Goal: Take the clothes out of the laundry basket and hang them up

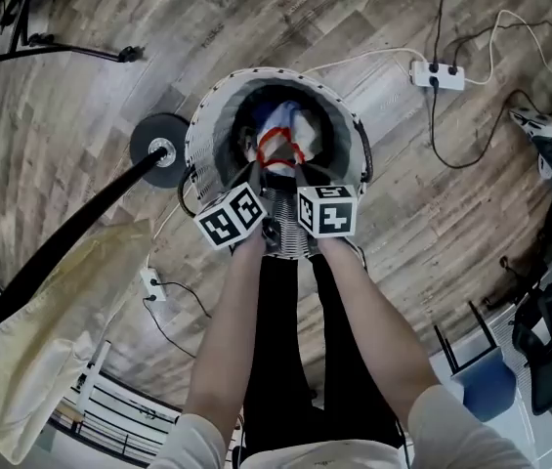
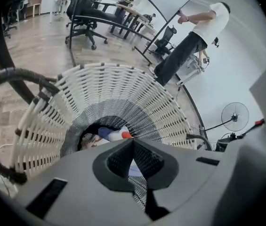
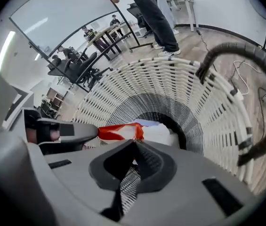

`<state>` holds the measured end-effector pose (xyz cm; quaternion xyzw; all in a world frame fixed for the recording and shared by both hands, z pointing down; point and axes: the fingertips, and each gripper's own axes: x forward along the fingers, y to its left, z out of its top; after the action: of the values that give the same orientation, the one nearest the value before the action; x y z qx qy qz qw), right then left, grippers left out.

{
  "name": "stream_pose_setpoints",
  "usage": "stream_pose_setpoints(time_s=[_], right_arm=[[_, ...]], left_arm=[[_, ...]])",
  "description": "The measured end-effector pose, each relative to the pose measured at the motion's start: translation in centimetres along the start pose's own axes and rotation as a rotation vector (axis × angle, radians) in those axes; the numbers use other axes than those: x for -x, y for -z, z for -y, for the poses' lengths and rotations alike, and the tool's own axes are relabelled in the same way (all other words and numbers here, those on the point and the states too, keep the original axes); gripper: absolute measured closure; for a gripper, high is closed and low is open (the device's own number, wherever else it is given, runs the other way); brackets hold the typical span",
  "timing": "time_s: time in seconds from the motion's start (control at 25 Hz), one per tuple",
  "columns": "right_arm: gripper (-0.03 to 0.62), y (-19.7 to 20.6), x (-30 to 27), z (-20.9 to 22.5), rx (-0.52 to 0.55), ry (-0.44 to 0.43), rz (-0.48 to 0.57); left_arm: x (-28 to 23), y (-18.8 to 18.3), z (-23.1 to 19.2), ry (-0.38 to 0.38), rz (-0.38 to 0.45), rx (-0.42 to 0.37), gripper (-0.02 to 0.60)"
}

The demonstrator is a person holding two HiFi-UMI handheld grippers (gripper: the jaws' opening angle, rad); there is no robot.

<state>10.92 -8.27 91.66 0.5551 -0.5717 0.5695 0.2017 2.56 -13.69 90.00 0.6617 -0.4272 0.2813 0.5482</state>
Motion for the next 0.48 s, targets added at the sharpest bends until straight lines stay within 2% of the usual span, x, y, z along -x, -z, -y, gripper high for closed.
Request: stream_pose_setpoints(time_s=[0.28,0.48], right_arm=[[0.583,-1.8,4.8,-2.6,0.039,-0.051,0.028],[0.583,-3.4,8.8,-3.9,0.105,-0.074,0.046]], left_arm=[[4.3,-1.0,2.5,0.021,0.030,-0.011,0.564],[8.0,-1.2,4.0,0.027,0.055,0.002,0.564]])
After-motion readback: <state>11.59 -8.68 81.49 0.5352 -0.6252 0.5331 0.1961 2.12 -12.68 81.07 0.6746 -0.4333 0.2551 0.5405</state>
